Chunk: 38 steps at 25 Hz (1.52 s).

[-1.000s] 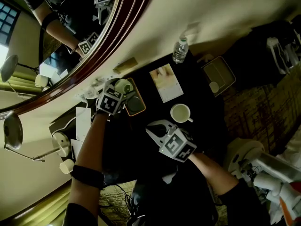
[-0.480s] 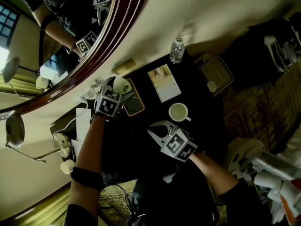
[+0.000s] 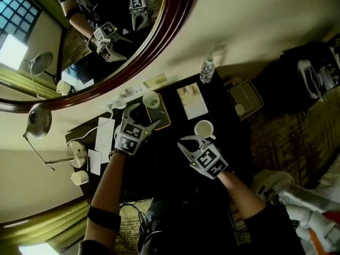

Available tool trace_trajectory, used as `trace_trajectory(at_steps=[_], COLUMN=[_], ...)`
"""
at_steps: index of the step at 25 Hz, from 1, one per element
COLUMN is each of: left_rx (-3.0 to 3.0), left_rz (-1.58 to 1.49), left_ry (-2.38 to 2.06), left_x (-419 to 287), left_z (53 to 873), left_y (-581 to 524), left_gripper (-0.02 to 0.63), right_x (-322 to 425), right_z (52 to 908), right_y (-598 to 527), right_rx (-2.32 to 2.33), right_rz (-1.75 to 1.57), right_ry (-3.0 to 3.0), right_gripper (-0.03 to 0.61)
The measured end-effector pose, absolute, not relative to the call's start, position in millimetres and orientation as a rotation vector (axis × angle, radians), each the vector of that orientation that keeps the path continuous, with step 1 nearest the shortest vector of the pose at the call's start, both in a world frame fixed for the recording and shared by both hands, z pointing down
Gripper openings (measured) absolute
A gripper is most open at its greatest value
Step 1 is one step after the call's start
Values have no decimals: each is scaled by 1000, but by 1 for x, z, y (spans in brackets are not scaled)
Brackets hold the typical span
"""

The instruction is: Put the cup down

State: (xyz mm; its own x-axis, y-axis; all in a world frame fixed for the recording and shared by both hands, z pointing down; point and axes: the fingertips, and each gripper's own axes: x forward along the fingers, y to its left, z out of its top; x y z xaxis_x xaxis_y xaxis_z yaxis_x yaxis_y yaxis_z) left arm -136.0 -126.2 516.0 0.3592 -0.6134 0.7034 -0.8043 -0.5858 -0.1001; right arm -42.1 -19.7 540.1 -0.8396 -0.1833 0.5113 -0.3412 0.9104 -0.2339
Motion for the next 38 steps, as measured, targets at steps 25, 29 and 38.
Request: trace_trajectory(at_steps=[25,29,38], left_rx=[2135,2117,2096], left_rz=[390,370,333], left_ry=[-1659,-1673,-1667], left_x=[-189,-193,-192], left_z=[470,476,476], left_y=[69,79,84], left_gripper=[6,6,6], right_x=[-11,-9,4], right_z=[517,519,527], right_y=[-4,1,8], right_rx=[505,519,551], right_rz=[412,421,440], right_ry=[-2541,-2540,-2505], right_gripper=[2,2,2])
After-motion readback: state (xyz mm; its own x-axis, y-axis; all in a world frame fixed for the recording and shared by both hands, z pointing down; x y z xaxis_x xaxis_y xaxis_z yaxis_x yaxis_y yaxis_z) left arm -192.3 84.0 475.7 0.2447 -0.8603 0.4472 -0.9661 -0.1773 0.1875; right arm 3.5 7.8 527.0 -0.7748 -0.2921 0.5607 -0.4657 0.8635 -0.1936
